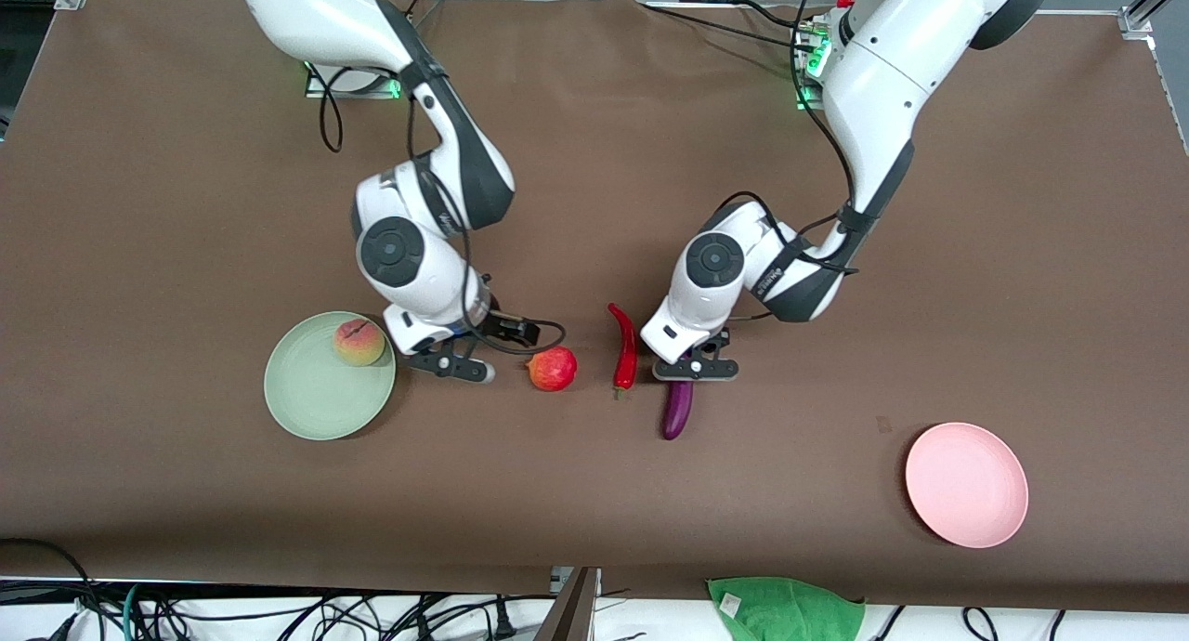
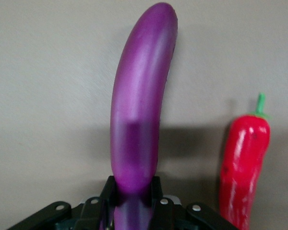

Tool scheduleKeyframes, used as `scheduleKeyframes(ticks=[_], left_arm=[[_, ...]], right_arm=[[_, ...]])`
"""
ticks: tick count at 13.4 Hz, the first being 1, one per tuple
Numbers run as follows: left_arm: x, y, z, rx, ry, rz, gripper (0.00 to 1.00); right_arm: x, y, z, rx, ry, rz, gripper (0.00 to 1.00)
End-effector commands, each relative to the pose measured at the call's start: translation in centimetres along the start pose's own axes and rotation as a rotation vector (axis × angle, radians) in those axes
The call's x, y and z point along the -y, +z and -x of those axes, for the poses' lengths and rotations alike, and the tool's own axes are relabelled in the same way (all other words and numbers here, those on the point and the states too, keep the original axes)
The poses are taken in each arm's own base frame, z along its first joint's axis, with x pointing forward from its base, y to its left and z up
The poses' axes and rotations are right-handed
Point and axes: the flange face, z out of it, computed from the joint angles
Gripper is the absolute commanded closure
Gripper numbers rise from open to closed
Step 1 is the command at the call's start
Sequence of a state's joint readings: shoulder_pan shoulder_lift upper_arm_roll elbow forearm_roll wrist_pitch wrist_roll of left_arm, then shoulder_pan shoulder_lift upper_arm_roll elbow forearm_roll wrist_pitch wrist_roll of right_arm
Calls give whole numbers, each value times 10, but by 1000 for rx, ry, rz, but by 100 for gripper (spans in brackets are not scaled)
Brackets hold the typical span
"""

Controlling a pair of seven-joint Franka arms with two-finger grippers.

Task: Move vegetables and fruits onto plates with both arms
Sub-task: 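Carry the eggplant to the pink plate while the right gripper grasps the pomegranate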

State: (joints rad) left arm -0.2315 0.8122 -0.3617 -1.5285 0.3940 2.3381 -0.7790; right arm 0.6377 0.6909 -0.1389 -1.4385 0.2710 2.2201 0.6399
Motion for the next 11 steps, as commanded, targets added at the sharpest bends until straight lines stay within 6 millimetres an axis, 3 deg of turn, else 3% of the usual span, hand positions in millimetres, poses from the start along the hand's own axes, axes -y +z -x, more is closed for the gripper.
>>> scheduleKeyframes(ticks=[1, 2, 5, 8, 10, 11], left_arm=[[34, -48, -37, -61, -11, 14, 100], [51, -65, -46, -73, -35, 23, 100], [128, -85, -76, -75, -105, -18, 100], [238, -100, -109, -88, 55, -37, 100], [305, -108, -119, -84, 142, -37, 100], [346, -108, -122, -82, 193, -46, 100]], right_arm=[[26, 32, 14, -26, 29, -73, 1], [36, 44, 25, -33, 10, -90, 1], [35, 68, 18, -97, -2, -126, 1], [33, 77, 15, -104, -7, -121, 1], [32, 81, 16, -100, -5, -116, 2], [30, 82, 14, -100, -3, -115, 8]])
